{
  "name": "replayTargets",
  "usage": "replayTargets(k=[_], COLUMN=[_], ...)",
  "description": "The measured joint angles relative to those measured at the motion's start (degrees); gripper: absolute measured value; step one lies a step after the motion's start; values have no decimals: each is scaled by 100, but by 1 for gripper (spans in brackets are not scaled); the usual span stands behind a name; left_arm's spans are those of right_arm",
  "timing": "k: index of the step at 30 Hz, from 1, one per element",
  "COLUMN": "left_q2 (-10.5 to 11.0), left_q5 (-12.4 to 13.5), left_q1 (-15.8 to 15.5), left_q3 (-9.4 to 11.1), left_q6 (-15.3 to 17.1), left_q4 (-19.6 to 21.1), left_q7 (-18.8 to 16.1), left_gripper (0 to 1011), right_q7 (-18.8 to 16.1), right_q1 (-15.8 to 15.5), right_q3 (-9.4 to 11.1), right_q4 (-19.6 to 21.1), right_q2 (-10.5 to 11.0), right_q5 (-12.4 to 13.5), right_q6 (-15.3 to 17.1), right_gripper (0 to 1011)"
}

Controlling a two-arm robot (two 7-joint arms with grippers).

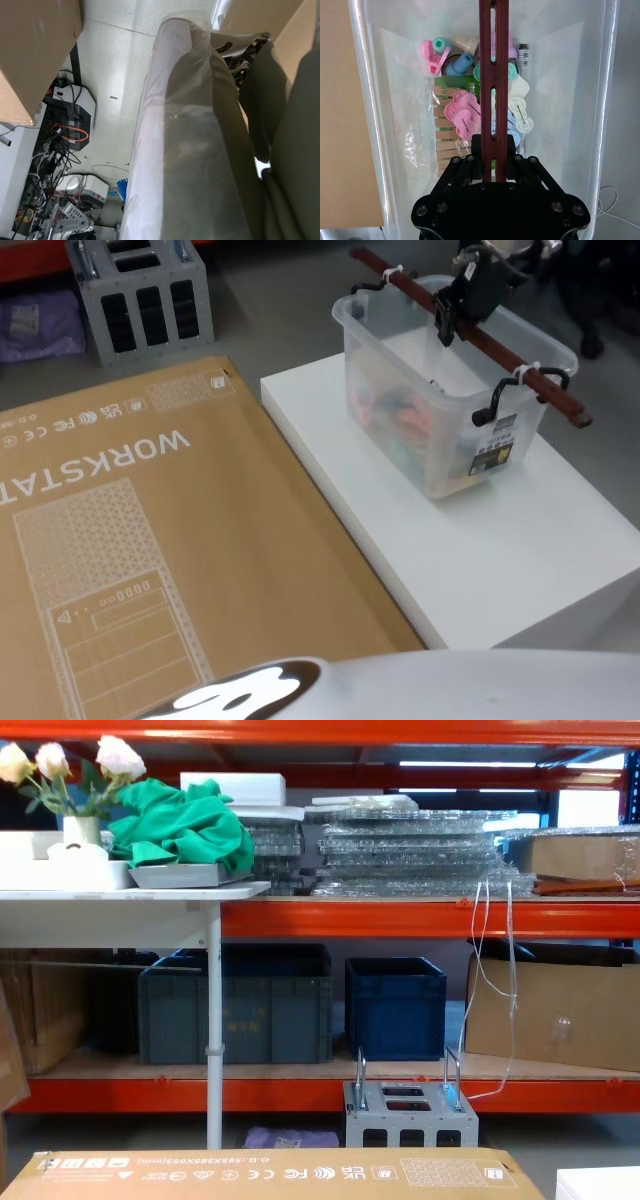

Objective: Use one hand to grasp the basket and place it at the designated location.

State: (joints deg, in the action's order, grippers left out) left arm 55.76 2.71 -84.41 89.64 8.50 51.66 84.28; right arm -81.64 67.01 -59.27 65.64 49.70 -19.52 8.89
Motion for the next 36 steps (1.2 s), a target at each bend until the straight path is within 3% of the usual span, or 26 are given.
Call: replayTargets(k=[26,36], left_q2=[0,0], left_q5=[0,0], left_q1=[0,0], left_q3=[0,0], left_q6=[0,0], left_q4=[0,0], left_q7=[0,0], left_gripper=[0,0], right_q7=[-34,-20], right_q1=[-23,-4], right_q3=[-121,-66], right_q4=[-189,-122], right_q2=[-143,-55], right_q5=[-32,8], right_q6=[-92,-98], right_gripper=[239,528])
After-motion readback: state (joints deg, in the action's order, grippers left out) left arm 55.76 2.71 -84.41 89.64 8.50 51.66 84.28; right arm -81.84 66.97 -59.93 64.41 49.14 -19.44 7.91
